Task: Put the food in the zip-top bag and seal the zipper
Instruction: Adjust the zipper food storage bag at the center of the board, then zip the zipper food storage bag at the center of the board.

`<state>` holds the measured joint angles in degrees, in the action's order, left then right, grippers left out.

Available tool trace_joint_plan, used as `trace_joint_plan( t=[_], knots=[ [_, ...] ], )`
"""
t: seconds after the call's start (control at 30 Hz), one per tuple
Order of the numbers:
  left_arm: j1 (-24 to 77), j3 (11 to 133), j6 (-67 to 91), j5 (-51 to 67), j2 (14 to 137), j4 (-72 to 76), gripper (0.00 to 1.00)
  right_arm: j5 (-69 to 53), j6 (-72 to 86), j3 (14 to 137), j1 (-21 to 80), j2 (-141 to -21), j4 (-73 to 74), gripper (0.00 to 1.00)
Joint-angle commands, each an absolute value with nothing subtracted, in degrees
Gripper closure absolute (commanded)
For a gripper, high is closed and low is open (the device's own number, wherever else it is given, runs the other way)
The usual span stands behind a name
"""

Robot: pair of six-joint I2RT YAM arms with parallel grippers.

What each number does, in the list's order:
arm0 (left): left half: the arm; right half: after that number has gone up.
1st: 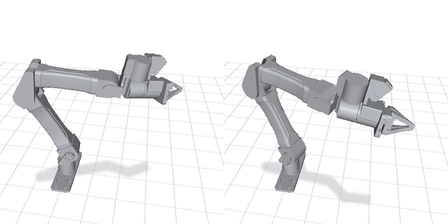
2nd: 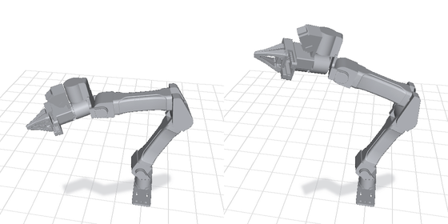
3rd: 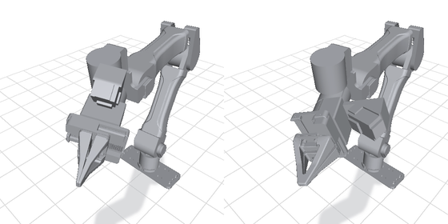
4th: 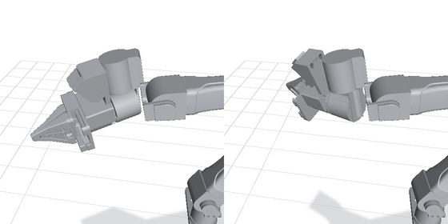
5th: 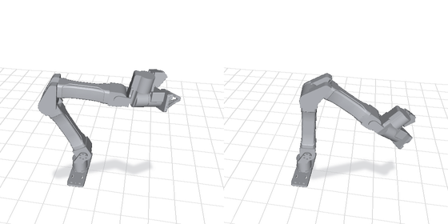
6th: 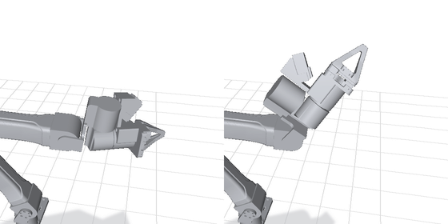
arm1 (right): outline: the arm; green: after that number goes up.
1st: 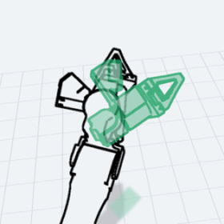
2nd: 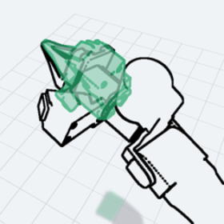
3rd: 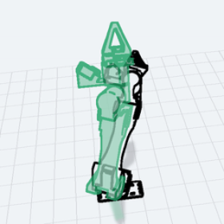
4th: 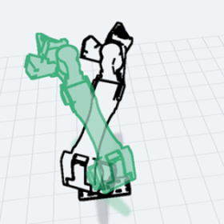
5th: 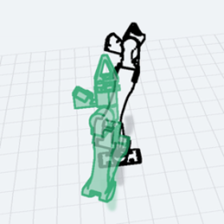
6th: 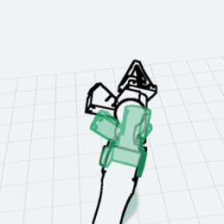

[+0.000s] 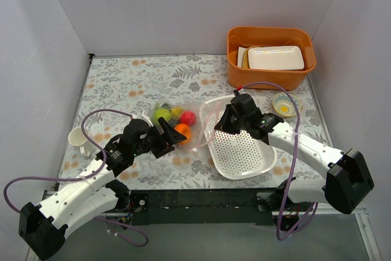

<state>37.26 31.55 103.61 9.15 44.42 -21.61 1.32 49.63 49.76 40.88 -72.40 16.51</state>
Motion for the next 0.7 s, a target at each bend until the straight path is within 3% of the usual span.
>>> trace_joint_plan(
  t=[0.0, 0.17, 0.67],
  knots=[
    [37.5, 31.1, 106.8, 12.5, 44.1, -22.9, 0.2, 2.3, 49.9, 50.4, 40.8, -72.0, 16.6, 0.92],
    [38.3, 31.2, 106.3, 13.7, 45.5, -22.8, 0.16, 2.8, 50.0, 50.7, 40.7, -72.0, 16.7, 0.92],
    [46.6, 28.0, 118.4, 9.8, 45.2, -15.2, 0.15, 4.6, 49.9, 49.7, 40.7, -69.7, 16.4, 0.92]
  ],
)
